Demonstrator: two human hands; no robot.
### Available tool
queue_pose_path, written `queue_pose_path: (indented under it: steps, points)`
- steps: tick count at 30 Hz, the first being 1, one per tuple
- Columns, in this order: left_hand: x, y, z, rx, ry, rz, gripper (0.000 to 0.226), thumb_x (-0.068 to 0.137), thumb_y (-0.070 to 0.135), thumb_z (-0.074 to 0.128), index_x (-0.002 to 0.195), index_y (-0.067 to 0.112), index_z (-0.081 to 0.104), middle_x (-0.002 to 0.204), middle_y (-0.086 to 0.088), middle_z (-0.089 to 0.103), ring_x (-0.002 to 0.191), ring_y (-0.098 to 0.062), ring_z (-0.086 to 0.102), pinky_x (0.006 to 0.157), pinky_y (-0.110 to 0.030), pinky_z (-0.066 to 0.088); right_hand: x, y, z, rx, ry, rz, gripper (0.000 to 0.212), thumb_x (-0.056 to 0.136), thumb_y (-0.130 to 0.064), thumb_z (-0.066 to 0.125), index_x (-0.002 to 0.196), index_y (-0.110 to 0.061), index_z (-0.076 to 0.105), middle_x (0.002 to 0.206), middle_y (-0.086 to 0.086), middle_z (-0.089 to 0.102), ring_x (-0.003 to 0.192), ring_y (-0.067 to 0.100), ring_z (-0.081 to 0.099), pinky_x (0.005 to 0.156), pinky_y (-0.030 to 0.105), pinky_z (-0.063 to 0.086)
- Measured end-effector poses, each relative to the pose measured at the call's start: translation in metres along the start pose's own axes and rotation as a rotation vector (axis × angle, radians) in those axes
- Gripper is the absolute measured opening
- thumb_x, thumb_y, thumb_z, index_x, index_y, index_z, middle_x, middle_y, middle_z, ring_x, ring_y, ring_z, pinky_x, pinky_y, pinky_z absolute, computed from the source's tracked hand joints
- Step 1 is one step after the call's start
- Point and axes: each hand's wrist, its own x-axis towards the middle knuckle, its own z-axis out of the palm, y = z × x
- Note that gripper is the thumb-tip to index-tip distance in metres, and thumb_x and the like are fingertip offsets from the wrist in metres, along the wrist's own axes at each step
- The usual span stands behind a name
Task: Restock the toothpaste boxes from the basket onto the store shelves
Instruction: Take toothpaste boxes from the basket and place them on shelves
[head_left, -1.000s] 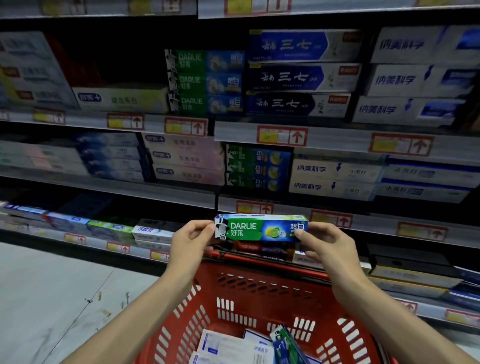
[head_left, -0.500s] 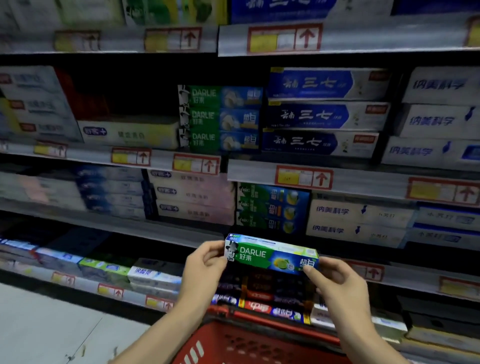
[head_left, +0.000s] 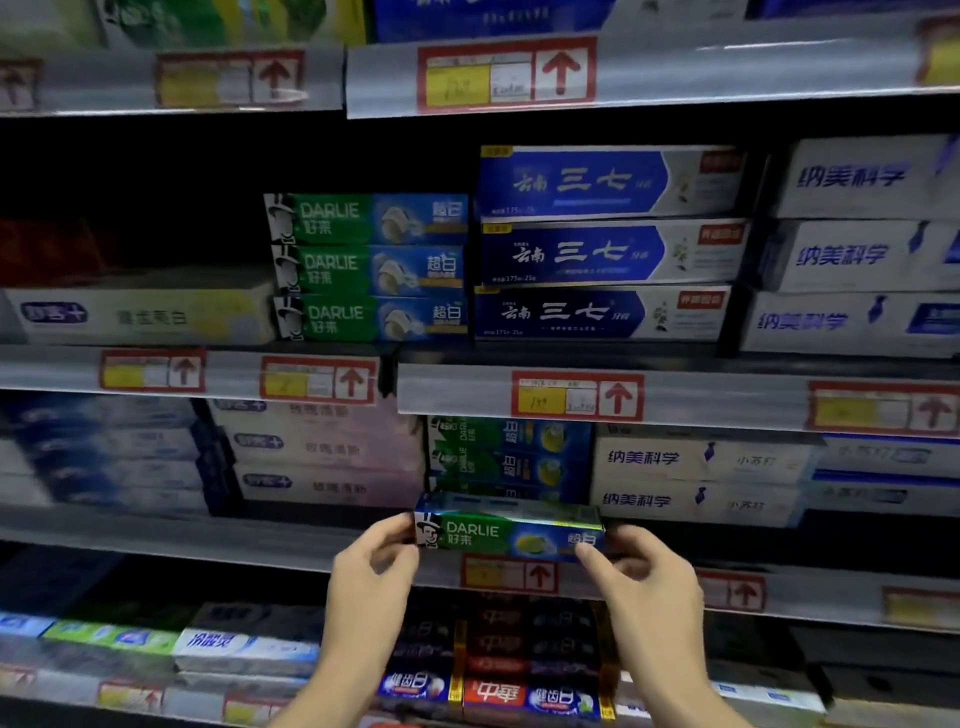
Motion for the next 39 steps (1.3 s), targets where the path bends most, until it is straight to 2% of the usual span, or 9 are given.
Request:
queue_pose_path:
  steps: [5, 12, 15, 18, 21, 24, 27, 31, 39]
  points:
    - [0.006, 0.005, 0.007, -0.068, 0.038, 0.005, 0.004, 0.098, 0.025, 0.069, 0.1, 0.024, 0.073, 0.099, 0.006, 0.075, 0.101, -0.012, 0.067, 0.092, -0.035, 0.052, 0.003, -0.017, -0.002, 0.101, -0.047, -0.047, 0.021, 0.084, -0.032, 0.085, 0.091, -0.033, 0.066, 0.088, -0.017, 0.071, 0.087, -0.006, 0.064, 0.075, 0.019, 0.047]
    - [0.004, 0.016, 0.013, -0.428, 0.007, -0.177, 0.016, 0.102, 0.029, 0.063, 0.092, 0.019, 0.068, 0.094, -0.003, 0.073, 0.086, -0.019, 0.07, 0.083, -0.037, 0.056, -0.015, -0.026, -0.004, 0.115, -0.177, -0.491, 0.066, 0.074, 0.002, 0.089, 0.124, -0.034, 0.065, 0.115, -0.016, 0.069, 0.113, 0.007, 0.067, 0.083, 0.023, 0.059]
    - [0.003, 0.021, 0.014, -0.588, -0.05, -0.218, 0.02, 0.101, 0.027, 0.064, 0.102, 0.008, 0.064, 0.098, -0.012, 0.079, 0.086, -0.026, 0.078, 0.077, -0.036, 0.057, -0.031, -0.031, -0.003, -0.108, -0.116, -0.879, 0.044, 0.08, -0.001, 0.081, 0.116, -0.023, 0.07, 0.122, -0.008, 0.059, 0.113, 0.01, 0.064, 0.086, 0.022, 0.056]
    - [0.002, 0.026, 0.011, -0.599, -0.08, -0.203, 0.022, 0.098, 0.031, 0.068, 0.104, 0.01, 0.062, 0.101, -0.013, 0.078, 0.082, -0.024, 0.077, 0.072, -0.036, 0.06, -0.04, -0.029, -0.004, -0.268, -0.172, -0.994, 0.011, 0.101, -0.029, 0.063, 0.11, -0.035, 0.065, 0.125, -0.007, 0.059, 0.105, 0.012, 0.066, 0.081, 0.024, 0.056]
    - [0.002, 0.03, 0.005, -0.576, -0.113, -0.201, 0.018, 0.097, 0.028, 0.07, 0.103, 0.014, 0.062, 0.102, -0.012, 0.078, 0.08, -0.021, 0.076, 0.063, -0.03, 0.06, -0.045, -0.033, -0.002, -0.154, -0.3, -0.756, 0.022, 0.092, -0.041, 0.075, 0.109, -0.05, 0.065, 0.121, -0.022, 0.067, 0.104, 0.005, 0.068, 0.086, 0.032, 0.059]
    - [0.005, 0.029, 0.001, -0.615, -0.089, -0.215, 0.013, 0.096, 0.022, 0.071, 0.103, 0.014, 0.064, 0.103, -0.012, 0.079, 0.079, -0.019, 0.078, 0.058, -0.027, 0.059, -0.044, -0.04, 0.003, 0.069, -0.484, -0.344, 0.073, 0.075, 0.003, 0.083, 0.125, -0.043, 0.057, 0.133, -0.01, 0.055, 0.108, 0.004, 0.06, 0.081, 0.009, 0.045]
    - [0.006, 0.028, -0.001, -0.681, -0.051, -0.232, 0.017, 0.098, 0.014, 0.069, 0.114, 0.012, 0.065, 0.103, -0.013, 0.079, 0.082, -0.021, 0.079, 0.058, -0.029, 0.061, -0.038, -0.031, 0.009, 0.21, -0.276, -0.2, 0.1, 0.078, 0.008, 0.079, 0.136, -0.065, 0.043, 0.116, -0.019, 0.061, 0.099, 0.004, 0.068, 0.078, 0.021, 0.056]
    - [0.009, 0.023, -0.003, -0.766, -0.026, -0.251, 0.03, 0.099, 0.006, 0.064, 0.129, 0.009, 0.058, 0.106, -0.016, 0.079, 0.092, -0.027, 0.079, 0.067, -0.039, 0.064, -0.041, -0.03, 0.007, 0.216, -0.363, 0.029, 0.085, 0.079, 0.012, 0.079, 0.138, -0.041, 0.051, 0.105, 0.006, 0.069, 0.083, 0.02, 0.076, 0.077, 0.044, 0.064]
    - [0.007, 0.015, 0.0, -0.854, -0.085, -0.292, 0.03, 0.102, 0.0, 0.054, 0.131, 0.007, 0.057, 0.114, -0.018, 0.076, 0.099, -0.03, 0.077, 0.073, -0.043, 0.062, -0.035, -0.043, 0.007, 0.493, -0.356, 0.224, 0.049, 0.082, -0.016, 0.082, 0.126, -0.015, 0.059, 0.097, 0.009, 0.08, 0.091, 0.027, 0.079, 0.075, 0.036, 0.062]
